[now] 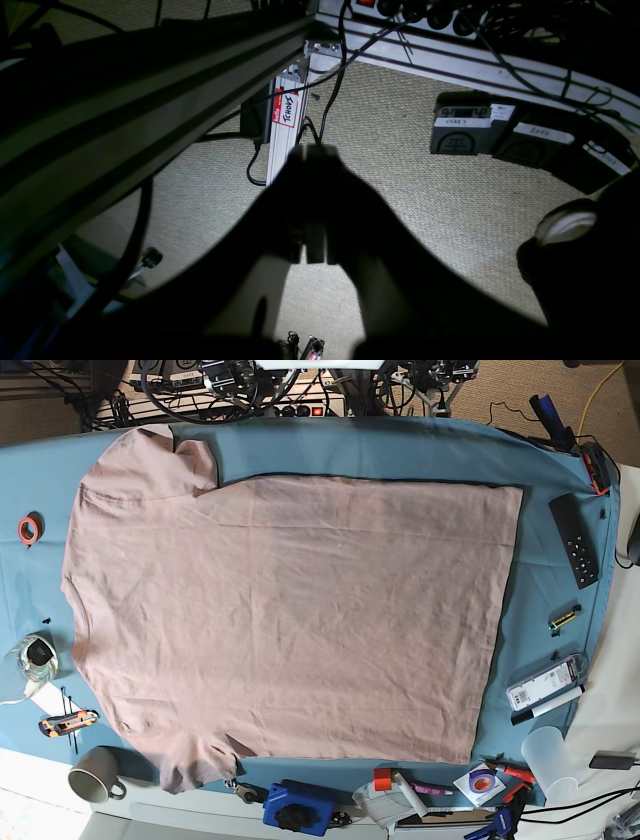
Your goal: Fold the T-shirt properly
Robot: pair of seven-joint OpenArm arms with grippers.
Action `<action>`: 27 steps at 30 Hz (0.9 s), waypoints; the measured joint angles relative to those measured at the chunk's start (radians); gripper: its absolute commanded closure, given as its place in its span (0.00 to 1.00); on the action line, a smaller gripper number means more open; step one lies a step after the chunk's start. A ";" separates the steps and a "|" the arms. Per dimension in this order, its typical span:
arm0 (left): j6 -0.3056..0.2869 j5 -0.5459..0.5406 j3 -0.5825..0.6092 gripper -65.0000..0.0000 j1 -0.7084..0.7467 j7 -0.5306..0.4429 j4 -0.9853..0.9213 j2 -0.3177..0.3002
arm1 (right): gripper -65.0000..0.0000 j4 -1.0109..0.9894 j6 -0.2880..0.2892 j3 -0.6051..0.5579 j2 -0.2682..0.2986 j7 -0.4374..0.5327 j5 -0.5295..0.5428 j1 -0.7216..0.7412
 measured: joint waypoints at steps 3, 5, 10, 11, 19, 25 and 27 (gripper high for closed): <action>0.000 0.000 0.000 1.00 0.000 0.000 0.001 0.000 | 1.00 0.000 0.000 0.000 0.000 0.000 0.000 0.000; 0.000 0.000 0.000 1.00 0.000 0.000 0.001 0.000 | 1.00 0.000 0.000 0.000 0.000 0.000 0.000 0.000; 0.000 0.000 0.000 1.00 0.000 0.000 0.001 0.000 | 1.00 0.000 0.000 0.000 0.000 0.000 0.000 0.000; 0.000 0.000 0.000 1.00 0.000 0.000 0.001 0.000 | 1.00 0.000 0.000 0.000 0.000 0.000 0.000 0.000; 0.000 0.000 0.000 1.00 0.001 0.000 0.001 0.000 | 1.00 0.000 0.000 0.000 0.000 -0.005 0.000 0.000; -0.008 0.004 0.000 1.00 0.056 0.001 0.043 -0.022 | 1.00 0.056 0.004 -0.003 0.022 -0.116 0.004 -0.019; -0.008 0.003 0.000 1.00 0.103 0.008 0.082 -0.040 | 1.00 0.114 0.003 -0.003 0.047 -0.138 0.003 -0.047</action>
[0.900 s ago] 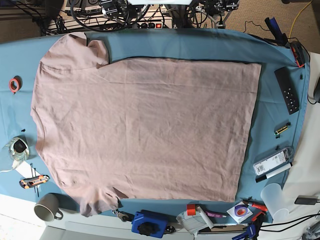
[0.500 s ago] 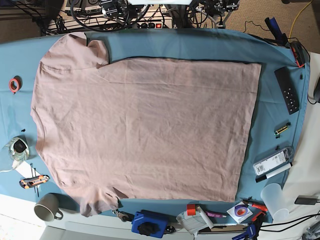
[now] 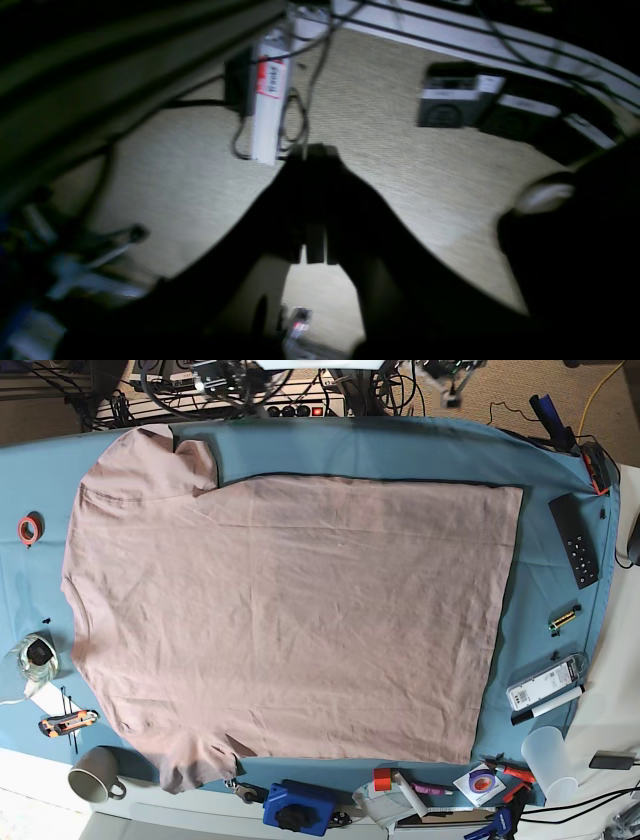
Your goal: Fold the T-shirt properly
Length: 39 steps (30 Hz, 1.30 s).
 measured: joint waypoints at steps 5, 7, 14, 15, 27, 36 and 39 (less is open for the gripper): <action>0.000 -0.073 0.000 1.00 0.119 0.034 0.147 -0.038 | 1.00 0.182 -0.003 -0.001 0.072 -0.025 0.083 -0.110; 0.000 -0.111 0.001 1.00 0.160 0.074 0.220 -0.047 | 1.00 0.254 0.000 -0.001 0.094 -0.066 0.134 -0.158; 0.000 -0.206 0.002 1.00 0.365 0.167 0.533 -0.056 | 1.00 0.549 -0.004 -0.001 0.184 -0.151 0.166 -0.328; 0.000 -0.219 0.002 1.00 0.399 0.166 0.584 -0.056 | 1.00 0.599 -0.004 -0.001 0.197 -0.163 0.172 -0.356; 0.001 -0.327 0.001 1.00 0.793 0.333 1.222 -0.058 | 1.00 1.234 0.003 0.155 0.277 -0.397 0.310 -0.721; 0.000 -0.356 0.001 1.00 0.982 0.484 1.607 -0.060 | 1.00 1.558 0.050 0.486 0.280 -0.518 0.490 -0.910; 0.000 -0.357 0.001 1.00 1.009 0.488 1.730 -0.060 | 1.00 1.633 0.069 0.597 0.276 -0.540 0.546 -0.916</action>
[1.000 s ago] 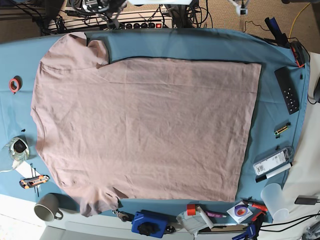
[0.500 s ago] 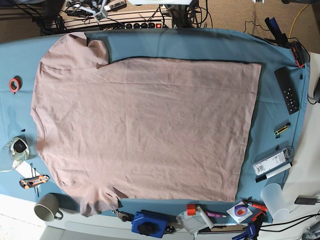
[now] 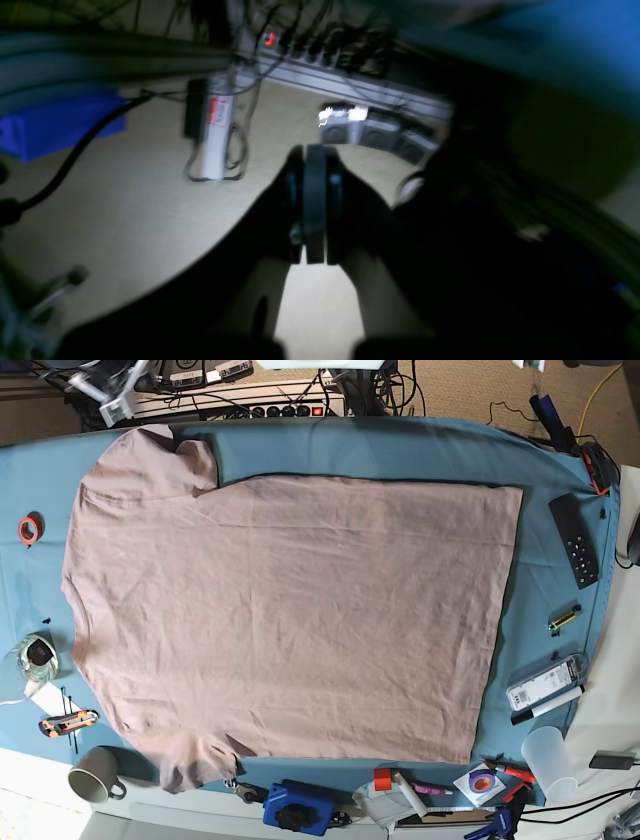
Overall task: Fold the T-shirt properly
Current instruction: 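Move both grippers down to the shoulder corners of the pink T-shirt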
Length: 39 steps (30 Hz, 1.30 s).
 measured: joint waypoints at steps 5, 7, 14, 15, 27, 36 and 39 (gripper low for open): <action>0.000 -0.003 -0.001 1.00 -0.002 0.007 0.180 0.000 | 1.00 0.086 -0.001 0.164 0.000 0.002 0.010 0.021; 0.001 -0.005 -0.001 1.00 -0.019 0.027 0.171 0.001 | 1.00 0.096 0.000 0.214 0.000 0.003 0.013 0.054; -0.001 0.003 -0.001 1.00 -0.076 0.069 0.167 0.000 | 1.00 0.097 0.002 0.284 -0.007 -0.013 -0.055 0.146; 0.000 0.003 -0.001 1.00 -0.074 0.074 0.167 0.001 | 1.00 0.096 0.001 0.285 -0.008 -0.024 -0.057 0.154; 0.000 0.000 -0.001 0.57 -0.093 0.066 0.167 0.000 | 0.55 0.097 -0.021 0.285 -0.008 -0.032 -0.178 0.166; 0.000 0.001 -0.001 0.57 -0.096 0.066 0.167 0.000 | 0.55 0.070 -0.031 0.285 -0.024 -0.069 -0.126 0.244; 0.000 0.001 -0.001 0.57 -0.106 0.066 0.167 0.000 | 0.55 -0.015 -0.014 0.285 -0.024 -0.056 -0.101 0.291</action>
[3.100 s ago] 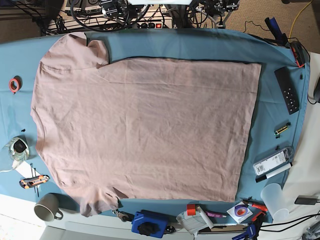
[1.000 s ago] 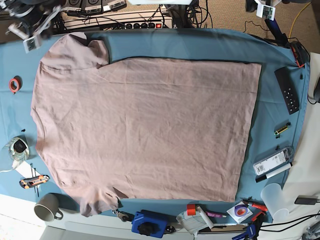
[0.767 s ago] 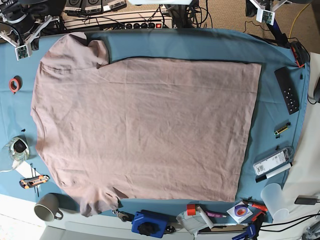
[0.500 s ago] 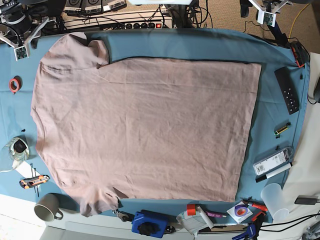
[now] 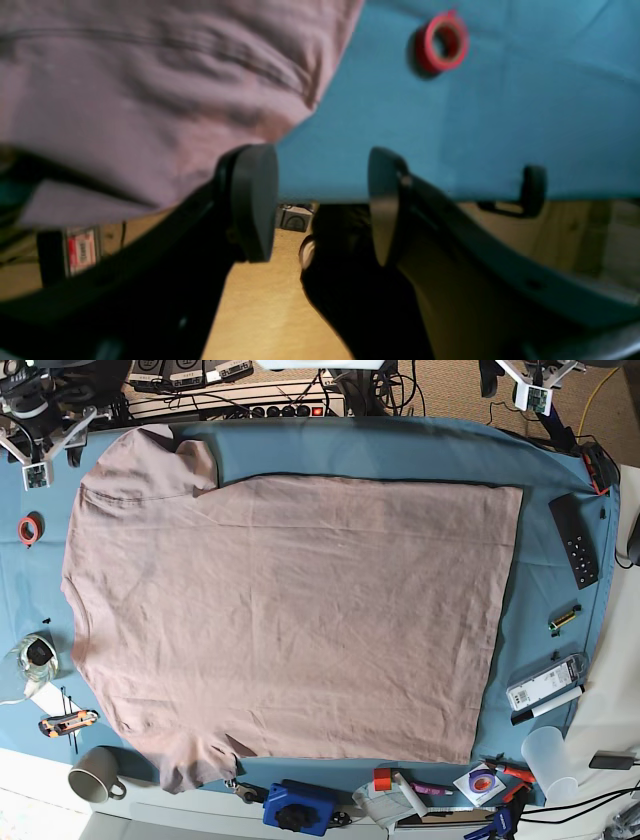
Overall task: Fold the T-shirt properly
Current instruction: 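Move both grippers down to the shoulder corners of the pink T-shirt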
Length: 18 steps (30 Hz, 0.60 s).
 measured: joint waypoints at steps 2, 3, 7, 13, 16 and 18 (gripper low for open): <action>0.000 0.000 0.000 0.57 0.000 0.000 0.000 0.000 | 0.55 -0.080 0.019 0.000 0.000 -0.002 0.035 0.037; 0.000 0.000 0.000 0.57 -0.001 0.000 0.000 0.000 | 0.55 -0.124 0.045 0.000 0.000 0.002 0.067 0.060; 0.000 0.000 0.000 0.57 -0.001 0.000 0.000 0.000 | 0.55 -0.282 0.127 0.000 0.000 -0.055 0.235 0.134; 0.000 0.000 0.000 0.57 -0.001 -0.010 0.000 0.000 | 0.55 -0.433 0.195 0.000 -0.001 -0.072 0.340 0.209; 0.000 0.000 0.000 0.57 -0.001 -0.053 0.000 0.000 | 0.55 -0.507 0.197 0.000 -0.003 -0.102 0.386 0.249; 0.000 0.000 0.000 0.57 0.000 -0.051 0.000 0.000 | 0.55 -0.540 0.200 0.003 0.003 -0.104 0.431 0.255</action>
